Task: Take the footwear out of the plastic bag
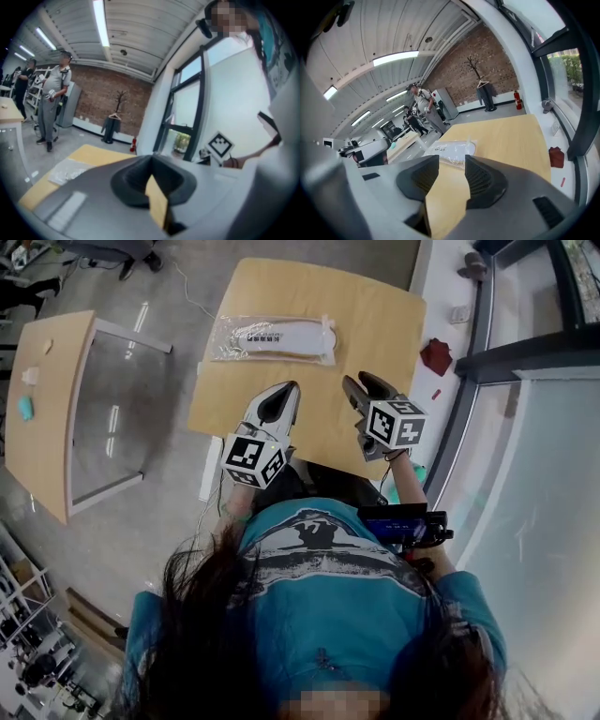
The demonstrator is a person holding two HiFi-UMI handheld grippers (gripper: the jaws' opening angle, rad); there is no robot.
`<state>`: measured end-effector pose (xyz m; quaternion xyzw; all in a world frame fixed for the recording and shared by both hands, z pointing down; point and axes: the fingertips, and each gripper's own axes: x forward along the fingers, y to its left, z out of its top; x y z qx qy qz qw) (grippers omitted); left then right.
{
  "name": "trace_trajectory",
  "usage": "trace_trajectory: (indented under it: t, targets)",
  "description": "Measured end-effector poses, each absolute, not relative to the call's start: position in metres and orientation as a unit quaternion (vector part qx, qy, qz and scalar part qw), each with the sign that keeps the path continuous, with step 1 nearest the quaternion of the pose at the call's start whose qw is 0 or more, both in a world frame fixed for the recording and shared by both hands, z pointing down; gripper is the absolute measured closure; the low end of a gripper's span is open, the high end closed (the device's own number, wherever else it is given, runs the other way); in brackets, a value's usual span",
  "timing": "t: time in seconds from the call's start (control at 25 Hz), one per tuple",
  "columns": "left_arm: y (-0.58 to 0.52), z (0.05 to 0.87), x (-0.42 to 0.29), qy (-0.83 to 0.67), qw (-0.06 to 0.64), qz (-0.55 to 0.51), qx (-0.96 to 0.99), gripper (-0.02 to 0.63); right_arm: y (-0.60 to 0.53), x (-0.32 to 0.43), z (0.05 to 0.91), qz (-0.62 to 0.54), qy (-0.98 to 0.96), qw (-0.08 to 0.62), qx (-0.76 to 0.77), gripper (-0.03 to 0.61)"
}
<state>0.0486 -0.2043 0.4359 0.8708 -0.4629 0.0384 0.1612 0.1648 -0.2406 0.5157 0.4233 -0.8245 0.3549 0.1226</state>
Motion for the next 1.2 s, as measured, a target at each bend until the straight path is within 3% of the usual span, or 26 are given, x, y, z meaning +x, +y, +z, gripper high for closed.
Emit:
trace_trajectory:
  t: [0.28,0.6,0.88,1.2]
  targets:
    - [-0.215,0.47,0.048,-0.495,0.189,0.071,0.845,0.611,-0.285,0.151,0.586,0.454,-0.804,0.145,0.356,0.393]
    - [-0.215,0.478,0.004,-0.513,0.214,0.08,0.827,0.611,-0.314,0.106,0.638,0.537,-0.747,0.148,0.362,0.382]
    - [-0.224,0.485,-0.015,-0.519,0.219,0.078,0.823,0.611,-0.321,0.111,0.659,0.553,-0.722,0.146,0.391,0.385]
    - [-0.227,0.494,-0.035,-0.508,0.234,0.074,0.825,0.609,-0.311,0.103,0.653,0.585,-0.696,0.126,0.396,0.509]
